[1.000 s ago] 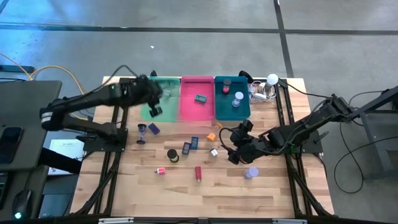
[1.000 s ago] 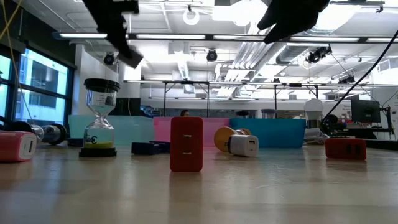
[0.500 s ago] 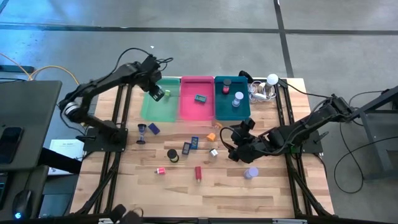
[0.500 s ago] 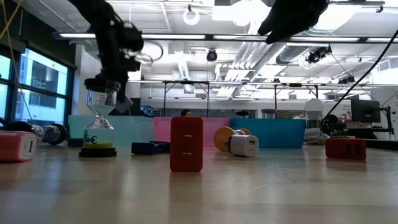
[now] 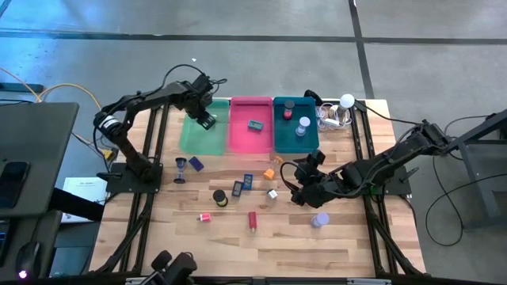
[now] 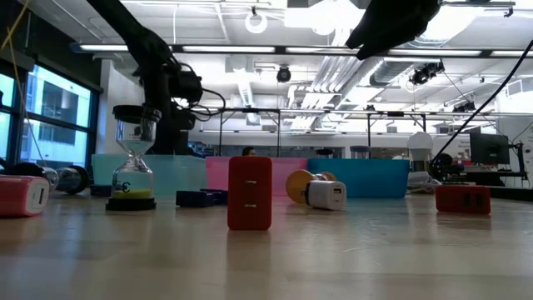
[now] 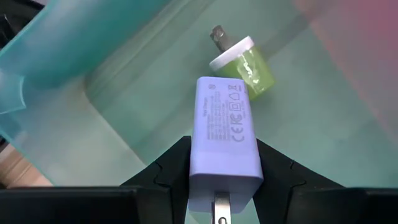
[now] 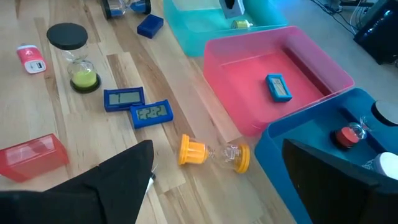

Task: Pick & Place Office items
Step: Put the purple adapter into the green bin, then put the blue hourglass into the blue bin

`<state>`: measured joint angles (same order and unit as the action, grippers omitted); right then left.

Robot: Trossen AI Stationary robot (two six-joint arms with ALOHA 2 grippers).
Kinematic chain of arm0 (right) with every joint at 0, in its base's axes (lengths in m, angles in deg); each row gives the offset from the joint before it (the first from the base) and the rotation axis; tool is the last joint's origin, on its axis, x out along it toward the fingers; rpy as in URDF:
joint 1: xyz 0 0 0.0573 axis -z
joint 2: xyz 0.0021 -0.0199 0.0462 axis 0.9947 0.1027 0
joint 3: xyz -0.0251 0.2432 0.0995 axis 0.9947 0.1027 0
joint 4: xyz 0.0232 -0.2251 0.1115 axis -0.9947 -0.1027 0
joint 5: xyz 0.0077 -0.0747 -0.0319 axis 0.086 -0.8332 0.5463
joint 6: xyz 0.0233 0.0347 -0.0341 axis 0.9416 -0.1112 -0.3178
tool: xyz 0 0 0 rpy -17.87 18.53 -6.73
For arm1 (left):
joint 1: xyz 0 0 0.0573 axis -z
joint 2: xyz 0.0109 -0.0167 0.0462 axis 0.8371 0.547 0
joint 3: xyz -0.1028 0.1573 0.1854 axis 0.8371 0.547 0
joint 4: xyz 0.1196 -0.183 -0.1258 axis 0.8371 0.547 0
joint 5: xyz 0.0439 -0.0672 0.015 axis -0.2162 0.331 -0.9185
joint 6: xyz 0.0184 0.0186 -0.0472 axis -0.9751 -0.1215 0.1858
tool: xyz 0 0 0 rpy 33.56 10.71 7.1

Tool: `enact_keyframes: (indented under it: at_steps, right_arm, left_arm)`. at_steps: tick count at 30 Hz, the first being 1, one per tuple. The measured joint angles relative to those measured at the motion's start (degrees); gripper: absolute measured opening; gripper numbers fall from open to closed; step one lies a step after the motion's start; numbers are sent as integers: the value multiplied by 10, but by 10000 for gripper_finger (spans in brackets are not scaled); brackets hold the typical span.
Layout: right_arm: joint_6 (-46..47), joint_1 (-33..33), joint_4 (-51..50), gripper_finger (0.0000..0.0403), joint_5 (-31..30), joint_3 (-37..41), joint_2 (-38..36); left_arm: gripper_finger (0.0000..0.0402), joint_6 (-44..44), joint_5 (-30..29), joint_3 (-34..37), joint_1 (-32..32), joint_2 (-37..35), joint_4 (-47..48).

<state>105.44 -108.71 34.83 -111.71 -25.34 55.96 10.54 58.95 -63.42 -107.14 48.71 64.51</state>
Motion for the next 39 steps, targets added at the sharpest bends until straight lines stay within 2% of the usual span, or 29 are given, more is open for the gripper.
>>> enact_keyframes:
  at_steps: [5,10,21,27,33,39]
  right_arm:
    - [5,0,1,344,0,0,0]
    - [6,0,9,344,3,0,0]
    - [36,0,11,344,11,0,1]
    - [52,0,11,344,26,0,1]
    - [52,-2,11,344,26,0,1]
    - [52,-2,11,344,26,0,1]
  left_arm:
    - [125,6,-5,0,0,2,0]
    - [129,24,-49,0,-1,2,-17]
    - [193,5,-51,0,0,2,-19]
    - [205,-16,-59,0,0,0,-22]
    - [206,-18,-98,0,9,-31,-20]
    - [206,6,-92,0,52,-100,21]
